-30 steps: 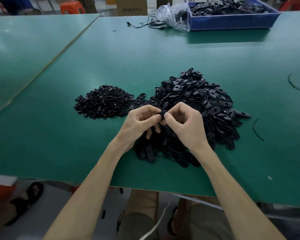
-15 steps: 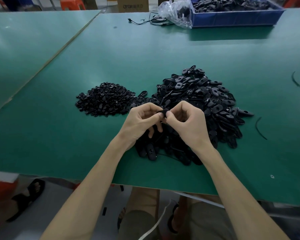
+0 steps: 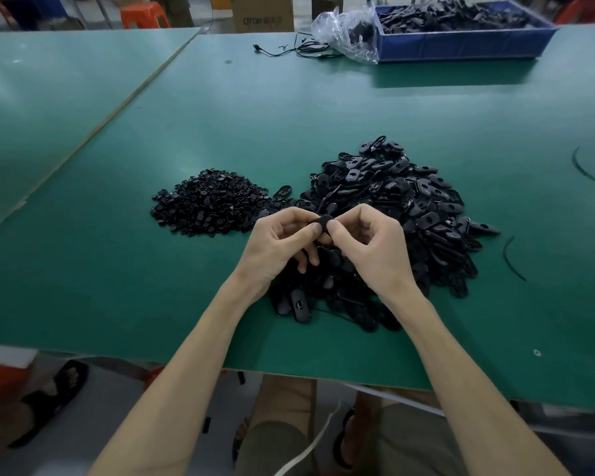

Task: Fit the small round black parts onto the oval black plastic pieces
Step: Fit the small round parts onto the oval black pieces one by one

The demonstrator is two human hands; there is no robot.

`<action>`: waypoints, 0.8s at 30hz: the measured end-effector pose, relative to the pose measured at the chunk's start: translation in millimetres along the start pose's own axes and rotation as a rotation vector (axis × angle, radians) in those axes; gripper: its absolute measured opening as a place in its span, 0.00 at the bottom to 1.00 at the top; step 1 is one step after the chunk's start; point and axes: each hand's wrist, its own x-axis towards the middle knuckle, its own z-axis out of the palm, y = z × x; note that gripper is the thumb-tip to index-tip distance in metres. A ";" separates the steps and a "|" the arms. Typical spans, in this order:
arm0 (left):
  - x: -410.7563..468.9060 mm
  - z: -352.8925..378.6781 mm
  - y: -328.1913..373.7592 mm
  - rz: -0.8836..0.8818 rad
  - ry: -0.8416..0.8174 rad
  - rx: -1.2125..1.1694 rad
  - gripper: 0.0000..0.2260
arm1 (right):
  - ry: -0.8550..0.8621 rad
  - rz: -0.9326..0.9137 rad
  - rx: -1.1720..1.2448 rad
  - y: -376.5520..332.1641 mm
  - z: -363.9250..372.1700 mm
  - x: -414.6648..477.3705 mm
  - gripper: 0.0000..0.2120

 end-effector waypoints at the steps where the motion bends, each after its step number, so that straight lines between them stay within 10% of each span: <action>1: 0.2 0.3 0.3 0.005 0.011 -0.012 0.04 | -0.001 0.003 0.016 -0.7 -0.2 1.4 0.05; 10: -1.5 2.0 4.9 0.035 0.123 -0.068 0.10 | 0.089 0.266 0.544 -23.9 -2.5 30.8 0.05; 15: -7.3 14.9 9.5 0.279 0.211 0.356 0.06 | 0.302 0.317 0.645 -21.1 3.2 37.5 0.07; 24: -18.5 59.6 25.7 0.486 -0.267 0.873 0.11 | 0.509 0.358 0.805 -17.3 -27.4 41.7 0.05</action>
